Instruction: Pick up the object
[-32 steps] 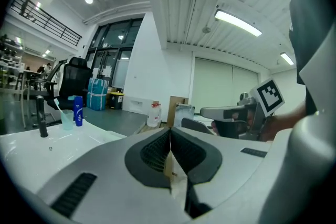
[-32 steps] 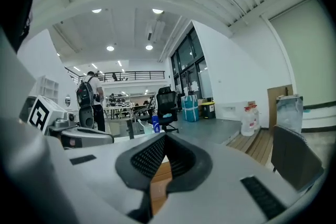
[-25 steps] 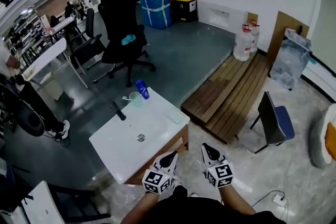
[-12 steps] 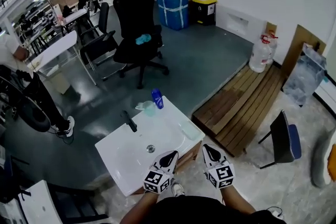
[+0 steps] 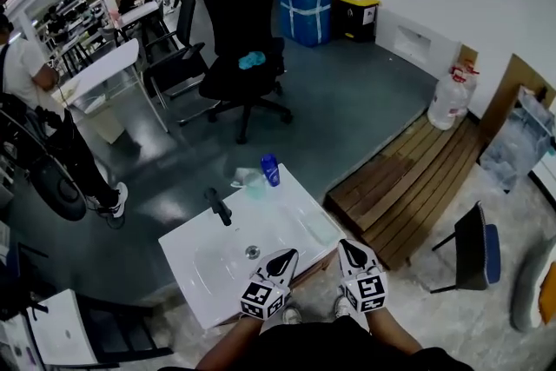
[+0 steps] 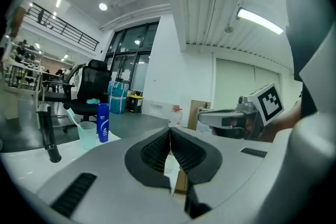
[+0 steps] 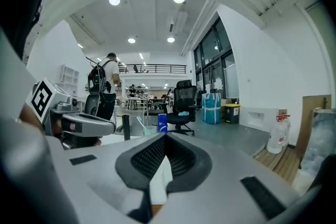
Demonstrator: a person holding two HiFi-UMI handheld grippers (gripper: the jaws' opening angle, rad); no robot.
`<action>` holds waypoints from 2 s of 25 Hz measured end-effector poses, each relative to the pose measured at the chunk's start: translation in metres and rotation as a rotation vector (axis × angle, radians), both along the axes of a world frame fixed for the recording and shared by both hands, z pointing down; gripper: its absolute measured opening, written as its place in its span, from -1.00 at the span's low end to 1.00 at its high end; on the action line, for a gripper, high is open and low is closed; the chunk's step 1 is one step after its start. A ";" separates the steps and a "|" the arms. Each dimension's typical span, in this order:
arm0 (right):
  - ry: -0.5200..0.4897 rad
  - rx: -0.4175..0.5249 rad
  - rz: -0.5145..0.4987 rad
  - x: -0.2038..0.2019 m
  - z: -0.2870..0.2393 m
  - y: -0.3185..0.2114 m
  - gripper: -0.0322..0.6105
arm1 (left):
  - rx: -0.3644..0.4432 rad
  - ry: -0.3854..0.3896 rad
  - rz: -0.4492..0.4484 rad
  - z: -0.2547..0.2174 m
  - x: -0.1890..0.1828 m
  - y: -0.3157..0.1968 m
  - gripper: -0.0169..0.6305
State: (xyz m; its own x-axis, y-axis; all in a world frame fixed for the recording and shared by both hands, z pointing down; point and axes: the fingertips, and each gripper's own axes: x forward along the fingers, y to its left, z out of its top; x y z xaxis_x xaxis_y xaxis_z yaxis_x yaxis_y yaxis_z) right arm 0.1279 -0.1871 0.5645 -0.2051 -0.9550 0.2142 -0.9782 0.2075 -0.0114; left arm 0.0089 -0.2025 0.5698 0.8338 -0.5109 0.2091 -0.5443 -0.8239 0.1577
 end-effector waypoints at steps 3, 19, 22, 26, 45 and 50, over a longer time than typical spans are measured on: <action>0.012 -0.001 -0.038 0.007 0.003 -0.016 -0.84 | -0.003 -0.009 -0.029 0.000 0.009 -0.011 -0.88; 0.031 -0.146 -0.167 0.020 0.066 -0.045 -0.84 | -0.095 -0.066 -0.183 0.033 0.013 -0.019 -0.88; 0.052 -0.169 -0.166 0.022 0.082 -0.044 -0.84 | -0.113 -0.063 -0.196 0.040 0.012 -0.018 -0.88; 0.040 -0.237 -0.191 0.020 0.102 -0.045 -0.19 | -0.139 -0.075 -0.208 0.046 0.009 -0.014 -0.88; 0.122 -0.398 -0.224 0.007 0.203 -0.071 0.37 | -0.192 -0.091 -0.311 0.070 -0.023 0.002 -0.88; 0.152 -0.396 -0.242 0.005 0.207 -0.077 0.37 | -0.197 -0.089 -0.314 0.070 -0.023 0.000 -0.88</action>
State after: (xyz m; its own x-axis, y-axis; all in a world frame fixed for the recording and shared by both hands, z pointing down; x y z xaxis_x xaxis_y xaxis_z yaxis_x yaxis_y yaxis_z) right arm 0.1330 -0.2641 0.7717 -0.3495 -0.7229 0.5961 -0.8992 0.4376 0.0035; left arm -0.0137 -0.2024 0.6398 0.6173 -0.6813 0.3935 -0.7842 -0.5735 0.2372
